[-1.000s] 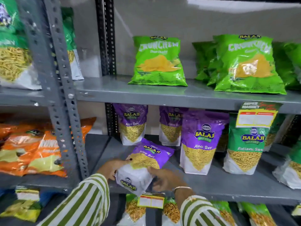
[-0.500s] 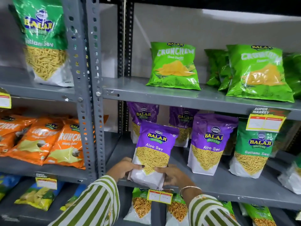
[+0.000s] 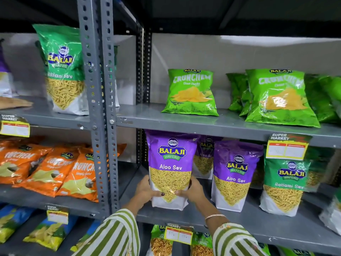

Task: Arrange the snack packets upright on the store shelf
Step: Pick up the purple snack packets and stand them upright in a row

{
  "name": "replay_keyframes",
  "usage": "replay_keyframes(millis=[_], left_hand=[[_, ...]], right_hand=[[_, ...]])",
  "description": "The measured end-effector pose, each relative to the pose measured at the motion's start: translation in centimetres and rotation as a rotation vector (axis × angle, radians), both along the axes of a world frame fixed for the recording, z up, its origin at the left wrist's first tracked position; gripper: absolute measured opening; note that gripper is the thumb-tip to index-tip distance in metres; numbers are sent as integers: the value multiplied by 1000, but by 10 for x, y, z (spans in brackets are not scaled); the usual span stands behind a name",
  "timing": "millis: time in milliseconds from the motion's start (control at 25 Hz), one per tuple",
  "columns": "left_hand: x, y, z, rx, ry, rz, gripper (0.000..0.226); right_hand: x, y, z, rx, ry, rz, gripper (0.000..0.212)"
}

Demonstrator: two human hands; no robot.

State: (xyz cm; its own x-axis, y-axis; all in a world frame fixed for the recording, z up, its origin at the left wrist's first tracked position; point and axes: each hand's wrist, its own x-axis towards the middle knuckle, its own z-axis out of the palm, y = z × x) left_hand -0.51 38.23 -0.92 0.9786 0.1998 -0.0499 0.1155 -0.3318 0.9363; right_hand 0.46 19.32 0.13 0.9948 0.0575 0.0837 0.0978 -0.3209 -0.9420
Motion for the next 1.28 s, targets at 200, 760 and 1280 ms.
replay_keyframes(millis=[200, 760, 1280], left_hand=[[1, -13, 6, 7, -21, 4, 64], [81, -45, -38, 74, -22, 19, 80], [80, -32, -65, 38, 155, -40, 52]], right_hand=[[1, -9, 2, 0, 4, -19, 85], [71, -21, -46, -51, 4, -147, 75], [78, -20, -78, -82, 224, -71, 74]])
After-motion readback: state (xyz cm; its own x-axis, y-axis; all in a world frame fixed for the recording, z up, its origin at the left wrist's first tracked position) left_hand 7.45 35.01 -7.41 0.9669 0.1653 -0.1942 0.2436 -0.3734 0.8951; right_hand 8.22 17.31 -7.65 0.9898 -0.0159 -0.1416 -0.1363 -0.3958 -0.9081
